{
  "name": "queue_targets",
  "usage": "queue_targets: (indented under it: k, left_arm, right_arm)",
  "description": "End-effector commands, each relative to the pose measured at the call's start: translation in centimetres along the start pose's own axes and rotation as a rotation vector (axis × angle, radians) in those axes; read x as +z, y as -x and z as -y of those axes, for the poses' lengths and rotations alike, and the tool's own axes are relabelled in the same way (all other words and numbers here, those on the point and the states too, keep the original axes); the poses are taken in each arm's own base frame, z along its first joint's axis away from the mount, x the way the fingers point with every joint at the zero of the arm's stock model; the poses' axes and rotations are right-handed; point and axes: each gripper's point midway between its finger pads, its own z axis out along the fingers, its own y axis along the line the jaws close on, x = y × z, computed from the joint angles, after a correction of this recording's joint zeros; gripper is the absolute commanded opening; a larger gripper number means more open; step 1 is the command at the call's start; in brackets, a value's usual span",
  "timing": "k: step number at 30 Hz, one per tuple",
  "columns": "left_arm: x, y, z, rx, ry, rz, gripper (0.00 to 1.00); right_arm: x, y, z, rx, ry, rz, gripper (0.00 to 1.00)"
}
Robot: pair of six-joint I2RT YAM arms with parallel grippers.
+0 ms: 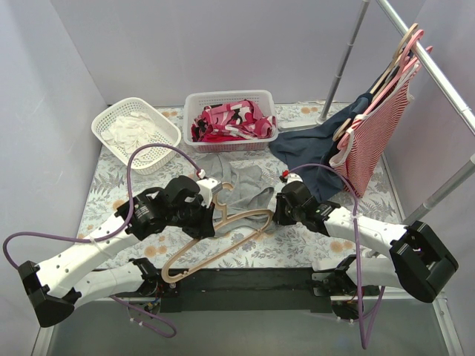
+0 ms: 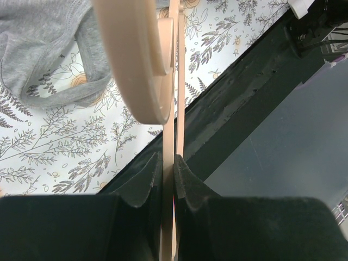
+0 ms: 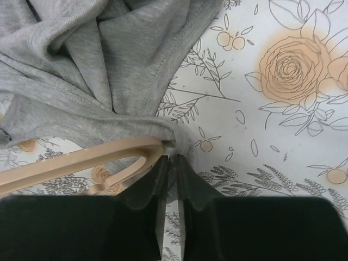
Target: Place the tank top on the hanger
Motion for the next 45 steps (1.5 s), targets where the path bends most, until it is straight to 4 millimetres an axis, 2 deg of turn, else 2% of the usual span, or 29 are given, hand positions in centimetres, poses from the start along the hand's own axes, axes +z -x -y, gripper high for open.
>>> queue_targets:
  k: [1, 3, 9, 15, 21, 26, 30, 33, 35, 36, 38, 39, 45]
  left_arm:
    - [-1.1, 0.8, 0.8, 0.015, -0.023, 0.040, 0.00]
    - [-1.1, 0.8, 0.9, 0.022, -0.030, 0.042, 0.00]
    - [-1.2, 0.9, 0.9, 0.026, -0.030, 0.049, 0.00]
    - [-1.5, 1.3, 1.1, 0.029, -0.039, 0.074, 0.00]
    - [-1.2, 3.6, 0.8, 0.020, -0.009, 0.172, 0.00]
    - [-0.8, 5.5, 0.5, 0.026, 0.020, 0.247, 0.00]
    - [0.0, 6.1, 0.6, 0.059, 0.008, 0.257, 0.00]
    - [0.8, 7.5, 1.7, 0.100, -0.046, 0.304, 0.00]
    - [1.9, 7.8, 1.3, 0.106, -0.031, 0.306, 0.00]
    - [2.1, 8.6, 1.3, 0.109, -0.028, 0.337, 0.00]
    - [3.1, 8.7, 0.6, 0.120, -0.001, 0.355, 0.00]
    - [3.2, 9.6, 0.9, 0.134, -0.015, 0.398, 0.00]
    - [5.5, 9.9, 1.8, 0.212, -0.089, 0.410, 0.00]
  right_arm:
    - [-0.7, 2.6, -1.9, 0.001, 0.044, 0.068, 0.13]
    - [-1.0, 3.3, -2.2, -0.008, 0.043, 0.083, 0.02]
    - [-2.1, 5.9, -2.8, -0.039, 0.017, 0.127, 0.01]
    - [-3.7, 8.3, -4.3, -0.070, 0.033, 0.174, 0.01]
    - [-5.2, 9.7, -6.3, -0.110, 0.052, 0.202, 0.01]
    - [-6.1, 9.9, -6.5, -0.133, 0.034, 0.216, 0.01]
    - [-6.8, 10.6, -6.5, -0.147, 0.020, 0.238, 0.01]
    - [-7.5, 11.5, -7.5, -0.149, 0.050, 0.260, 0.01]
    - [-8.2, 12.2, -8.3, -0.152, 0.072, 0.276, 0.01]
    - [-8.4, 12.3, -8.6, -0.155, 0.080, 0.279, 0.01]
    - [-8.6, 12.3, -9.0, -0.161, 0.095, 0.278, 0.01]
    - [-8.6, 12.2, -9.1, -0.165, 0.100, 0.275, 0.01]
    - [-8.5, 11.7, -8.7, -0.180, 0.094, 0.270, 0.01]
